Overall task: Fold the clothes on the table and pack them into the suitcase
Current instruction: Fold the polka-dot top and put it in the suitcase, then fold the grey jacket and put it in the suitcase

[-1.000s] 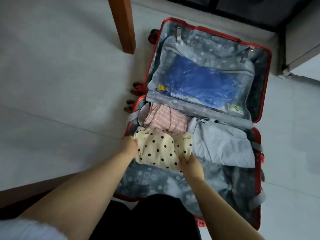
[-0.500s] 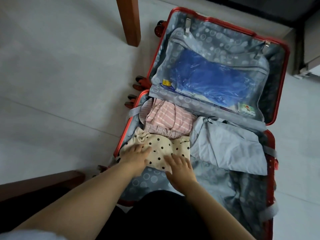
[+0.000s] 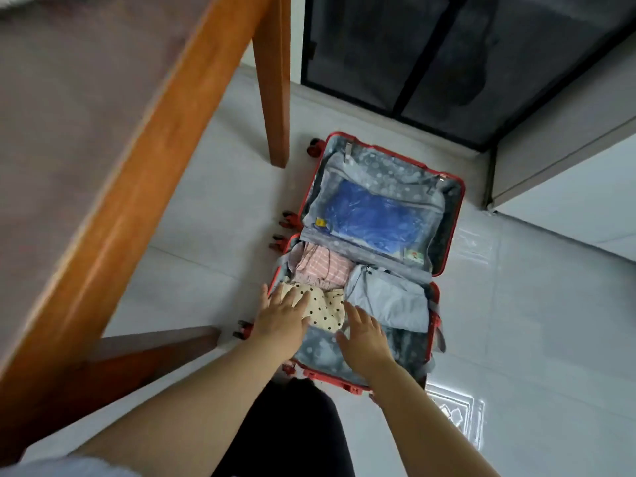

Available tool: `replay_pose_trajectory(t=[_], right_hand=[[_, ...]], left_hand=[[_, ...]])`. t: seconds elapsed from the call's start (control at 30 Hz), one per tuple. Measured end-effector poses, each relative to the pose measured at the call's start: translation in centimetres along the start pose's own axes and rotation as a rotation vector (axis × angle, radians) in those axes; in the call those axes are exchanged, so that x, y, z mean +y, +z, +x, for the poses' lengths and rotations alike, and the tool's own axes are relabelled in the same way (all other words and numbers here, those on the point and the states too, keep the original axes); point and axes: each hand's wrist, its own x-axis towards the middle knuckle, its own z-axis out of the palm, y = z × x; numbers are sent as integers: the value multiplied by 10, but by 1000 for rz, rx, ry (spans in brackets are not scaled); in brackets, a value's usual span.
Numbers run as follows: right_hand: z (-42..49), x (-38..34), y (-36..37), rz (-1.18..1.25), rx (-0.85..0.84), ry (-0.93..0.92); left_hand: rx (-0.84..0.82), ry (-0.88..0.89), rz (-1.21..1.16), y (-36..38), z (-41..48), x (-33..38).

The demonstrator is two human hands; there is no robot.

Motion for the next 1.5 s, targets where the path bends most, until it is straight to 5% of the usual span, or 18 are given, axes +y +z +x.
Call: replay_pose_trajectory(t=[0.23, 0.4, 0.83, 1.3, 1.5], right_hand=[[-195, -85, -153, -8, 151, -87], [-285, -149, -200, -29, 317, -229], [-331, -385, -160, 78, 385, -386], [-298, -482, -217, 194, 370, -494], [-268, -514, -211, 166, 370, -542]], left_hand=[[94, 59, -96, -205, -178, 29], [247, 74, -181, -273, -278, 15], [426, -126, -121, -323, -393, -233], [710, -265, -139, -390, -401, -337], [680, -319, -153, -401, -389, -376]])
